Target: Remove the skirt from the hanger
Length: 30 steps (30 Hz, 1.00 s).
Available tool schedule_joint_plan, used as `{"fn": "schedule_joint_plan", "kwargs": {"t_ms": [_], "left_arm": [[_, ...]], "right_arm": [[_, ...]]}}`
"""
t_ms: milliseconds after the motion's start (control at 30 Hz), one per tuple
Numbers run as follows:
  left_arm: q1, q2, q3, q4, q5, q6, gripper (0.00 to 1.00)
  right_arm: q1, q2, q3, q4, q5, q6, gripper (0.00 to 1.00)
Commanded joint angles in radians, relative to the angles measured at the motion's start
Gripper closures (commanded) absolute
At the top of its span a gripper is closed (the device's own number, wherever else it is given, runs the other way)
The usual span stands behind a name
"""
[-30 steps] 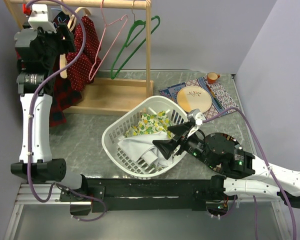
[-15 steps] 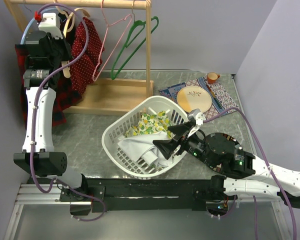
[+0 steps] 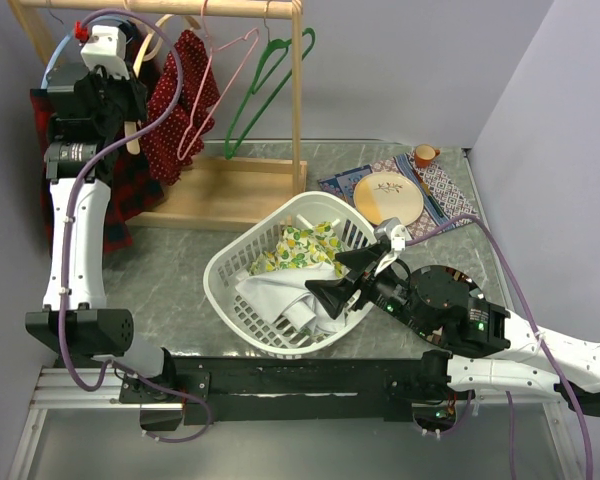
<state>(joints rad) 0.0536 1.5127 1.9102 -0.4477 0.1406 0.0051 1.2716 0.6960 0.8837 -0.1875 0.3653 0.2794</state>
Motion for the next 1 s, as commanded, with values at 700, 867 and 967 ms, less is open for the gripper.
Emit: {"fn": "schedule_joint_plan", "kwargs": {"t_ms": [700,867,967], "left_arm": [[-0.001,-0.272,-0.125,0.066,-0.076,0.001,0.99],[-0.001,-0.322,-0.174,0.0,-0.09,-0.042,0.99],[-0.001,-0.362,-0.22,-0.026,-0.137,-0.042,0.99]], "right_arm": [[-0.002,0.013,0.078,-0.03,-0.042,0.053,0.01],[0.0,0.022,0.104,-0.053,-0.071,0.084,0.01],[-0.001,0.02,0.1,-0.049,-0.083,0.095,0.01]]}}
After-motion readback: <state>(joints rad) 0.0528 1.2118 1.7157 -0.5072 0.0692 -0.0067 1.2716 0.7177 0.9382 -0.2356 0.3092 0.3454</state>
